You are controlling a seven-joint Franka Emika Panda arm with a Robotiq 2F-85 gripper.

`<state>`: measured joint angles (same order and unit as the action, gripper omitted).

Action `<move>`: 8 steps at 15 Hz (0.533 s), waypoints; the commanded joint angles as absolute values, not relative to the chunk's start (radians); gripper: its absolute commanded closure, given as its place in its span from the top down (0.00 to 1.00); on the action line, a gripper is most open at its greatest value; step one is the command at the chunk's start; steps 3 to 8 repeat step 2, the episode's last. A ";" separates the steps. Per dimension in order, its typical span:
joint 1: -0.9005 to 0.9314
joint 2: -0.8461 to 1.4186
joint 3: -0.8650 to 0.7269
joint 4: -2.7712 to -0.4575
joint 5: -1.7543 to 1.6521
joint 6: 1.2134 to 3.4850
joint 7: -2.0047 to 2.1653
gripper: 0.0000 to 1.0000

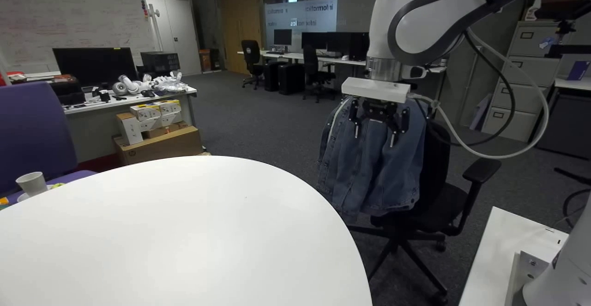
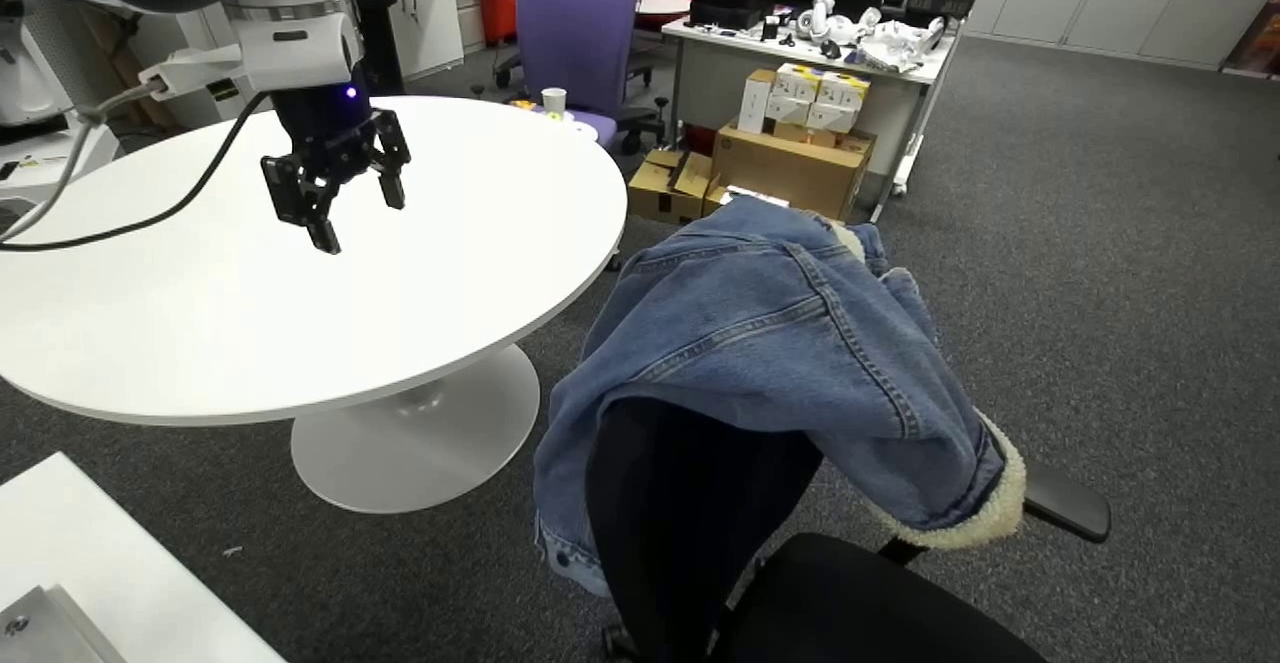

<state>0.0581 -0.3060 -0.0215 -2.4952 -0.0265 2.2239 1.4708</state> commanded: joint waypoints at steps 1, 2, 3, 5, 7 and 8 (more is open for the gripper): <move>0.017 -0.306 0.019 -2.494 -0.011 2.222 1.458 1.00; 0.017 -0.306 0.019 -2.494 -0.011 2.222 1.458 1.00; 0.017 -0.306 0.019 -2.494 -0.011 2.222 1.458 1.00; 0.017 -0.306 0.019 -2.494 -0.011 2.222 1.458 1.00; 0.017 -0.306 0.019 -2.494 -0.011 2.222 1.458 1.00; 0.017 -0.306 0.019 -2.494 -0.011 2.222 1.458 1.00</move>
